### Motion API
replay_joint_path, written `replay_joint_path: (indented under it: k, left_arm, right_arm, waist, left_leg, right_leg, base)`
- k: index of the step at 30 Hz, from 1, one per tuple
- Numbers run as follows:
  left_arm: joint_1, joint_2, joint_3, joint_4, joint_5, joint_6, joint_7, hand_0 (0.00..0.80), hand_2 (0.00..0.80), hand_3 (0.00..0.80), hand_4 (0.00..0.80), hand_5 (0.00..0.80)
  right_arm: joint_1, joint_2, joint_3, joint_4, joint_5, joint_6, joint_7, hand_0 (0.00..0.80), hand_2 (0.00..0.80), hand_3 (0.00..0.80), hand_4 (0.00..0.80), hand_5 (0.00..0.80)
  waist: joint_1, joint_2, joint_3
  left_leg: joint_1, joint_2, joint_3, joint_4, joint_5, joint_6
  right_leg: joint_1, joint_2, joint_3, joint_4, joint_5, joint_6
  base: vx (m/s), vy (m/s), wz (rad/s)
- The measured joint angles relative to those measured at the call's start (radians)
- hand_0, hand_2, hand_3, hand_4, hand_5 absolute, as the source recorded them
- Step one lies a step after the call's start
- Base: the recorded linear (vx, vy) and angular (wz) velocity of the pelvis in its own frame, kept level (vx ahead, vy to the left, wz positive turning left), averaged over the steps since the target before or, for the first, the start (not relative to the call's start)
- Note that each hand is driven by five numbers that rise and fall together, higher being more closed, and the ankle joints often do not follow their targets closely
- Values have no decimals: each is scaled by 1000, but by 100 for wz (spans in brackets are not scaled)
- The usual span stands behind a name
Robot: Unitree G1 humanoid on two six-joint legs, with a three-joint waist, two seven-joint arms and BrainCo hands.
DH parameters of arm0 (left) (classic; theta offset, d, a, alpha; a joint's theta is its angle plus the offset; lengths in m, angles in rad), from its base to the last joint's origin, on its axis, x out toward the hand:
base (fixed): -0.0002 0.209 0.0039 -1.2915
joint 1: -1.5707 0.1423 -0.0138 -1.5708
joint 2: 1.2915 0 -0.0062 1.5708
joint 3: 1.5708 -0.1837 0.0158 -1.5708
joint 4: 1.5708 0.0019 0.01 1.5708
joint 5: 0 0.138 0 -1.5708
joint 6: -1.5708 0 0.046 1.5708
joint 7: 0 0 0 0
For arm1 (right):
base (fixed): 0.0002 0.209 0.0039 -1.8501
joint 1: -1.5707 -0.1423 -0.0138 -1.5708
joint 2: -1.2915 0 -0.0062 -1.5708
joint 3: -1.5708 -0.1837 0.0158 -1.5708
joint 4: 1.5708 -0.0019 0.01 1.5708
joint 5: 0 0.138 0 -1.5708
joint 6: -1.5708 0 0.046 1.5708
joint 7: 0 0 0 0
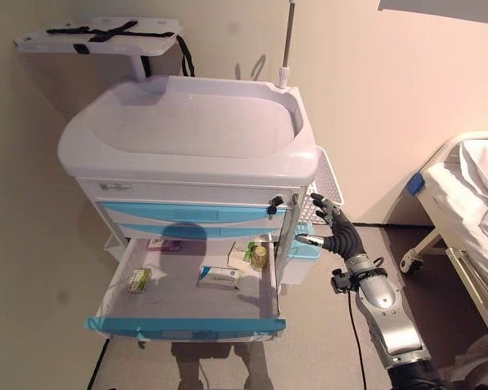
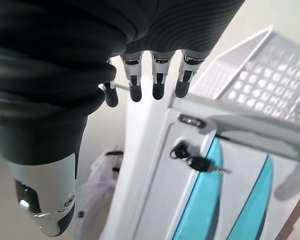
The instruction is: Open the drawer and pick up the medicine
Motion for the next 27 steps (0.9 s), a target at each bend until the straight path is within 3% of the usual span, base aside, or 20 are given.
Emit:
replay_joint_path:
  k: [17, 27]
  left_arm:
    - [-3, 2, 2, 1, 0, 0, 6, 0, 0, 0, 0, 0]
    - [1, 9, 0, 3, 0, 2, 8, 0, 0, 0, 0, 0]
  right_arm:
    - [-5, -34, 144, -76, 60, 2, 86, 0, 0, 0, 0, 0]
    - [-127, -38, 248, -73, 59, 19, 104, 0, 0, 0, 0, 0]
  waist:
    - [22, -9, 13]
    - [29, -19, 23]
  left_leg:
    - [0, 0, -3, 0, 0, -1]
    - [-2, -2, -14, 0, 1, -1]
  right_leg:
    - [1, 0, -2, 0, 0, 0]
    - [4, -2, -12, 0, -2, 2]
  base:
    - [0, 0, 0]
    - [-2, 0, 1]
